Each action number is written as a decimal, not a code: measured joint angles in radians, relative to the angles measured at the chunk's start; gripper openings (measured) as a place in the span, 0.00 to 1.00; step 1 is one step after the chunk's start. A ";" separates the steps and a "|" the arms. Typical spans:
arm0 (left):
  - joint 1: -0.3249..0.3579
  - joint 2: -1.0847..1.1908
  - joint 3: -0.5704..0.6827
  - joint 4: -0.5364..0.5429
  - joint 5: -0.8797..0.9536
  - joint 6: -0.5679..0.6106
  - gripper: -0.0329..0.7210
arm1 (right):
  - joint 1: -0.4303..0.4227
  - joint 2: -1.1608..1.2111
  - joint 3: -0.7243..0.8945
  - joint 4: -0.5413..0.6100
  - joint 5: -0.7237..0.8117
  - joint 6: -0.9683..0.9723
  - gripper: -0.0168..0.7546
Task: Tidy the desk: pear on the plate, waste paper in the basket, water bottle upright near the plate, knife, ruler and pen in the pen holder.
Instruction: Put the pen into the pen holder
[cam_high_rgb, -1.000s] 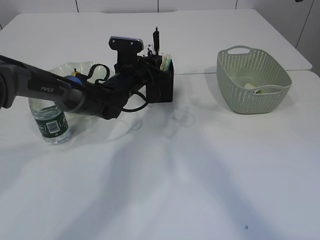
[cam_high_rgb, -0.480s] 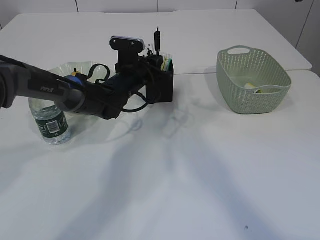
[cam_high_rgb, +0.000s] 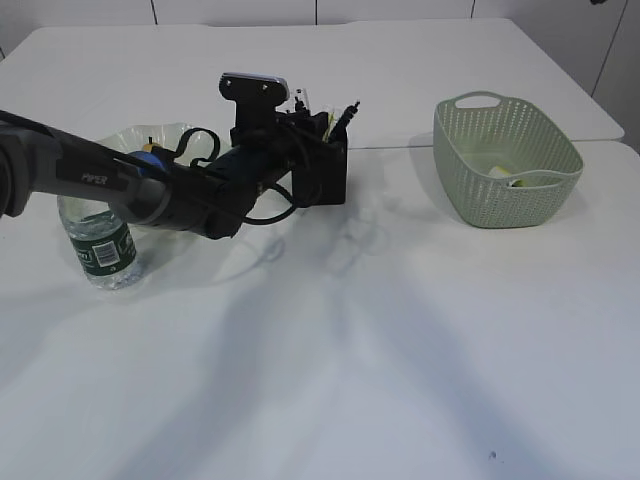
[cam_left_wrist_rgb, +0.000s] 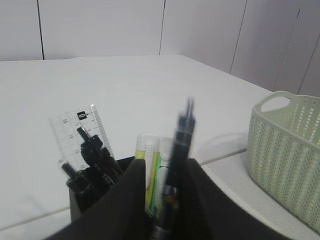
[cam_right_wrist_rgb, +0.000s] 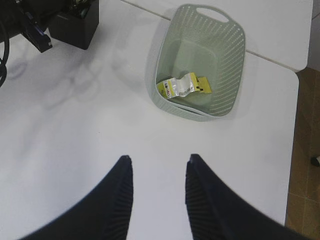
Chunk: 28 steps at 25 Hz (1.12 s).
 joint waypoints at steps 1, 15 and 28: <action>0.000 0.000 0.000 0.000 0.000 0.000 0.31 | 0.000 0.000 0.000 0.000 0.000 0.000 0.41; 0.002 -0.033 0.000 0.007 0.055 -0.001 0.36 | 0.000 0.000 0.000 0.000 0.000 0.000 0.41; 0.068 -0.177 0.000 0.084 0.257 0.007 0.36 | 0.000 0.000 0.000 0.000 0.000 0.000 0.41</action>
